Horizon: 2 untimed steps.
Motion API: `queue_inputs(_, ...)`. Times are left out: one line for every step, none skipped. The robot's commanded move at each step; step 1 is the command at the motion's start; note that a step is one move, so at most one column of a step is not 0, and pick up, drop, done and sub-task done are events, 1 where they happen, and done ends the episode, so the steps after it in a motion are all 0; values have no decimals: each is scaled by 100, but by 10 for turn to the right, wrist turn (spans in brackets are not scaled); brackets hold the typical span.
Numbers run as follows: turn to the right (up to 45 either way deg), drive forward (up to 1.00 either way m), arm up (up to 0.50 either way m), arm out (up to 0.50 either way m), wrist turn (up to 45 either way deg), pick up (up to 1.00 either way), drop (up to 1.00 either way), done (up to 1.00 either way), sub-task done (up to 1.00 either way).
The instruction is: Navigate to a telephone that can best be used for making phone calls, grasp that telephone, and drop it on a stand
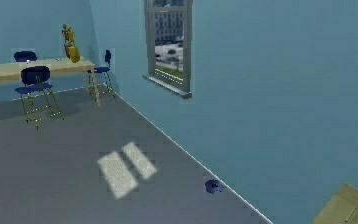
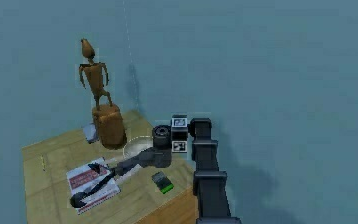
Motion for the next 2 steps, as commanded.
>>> queue_inputs(0, 0, 0, 0, 450, 0, 0, 0, 0)
queue_inputs(0, 0, 0, 0, 330, 0, 0, 0, 0)
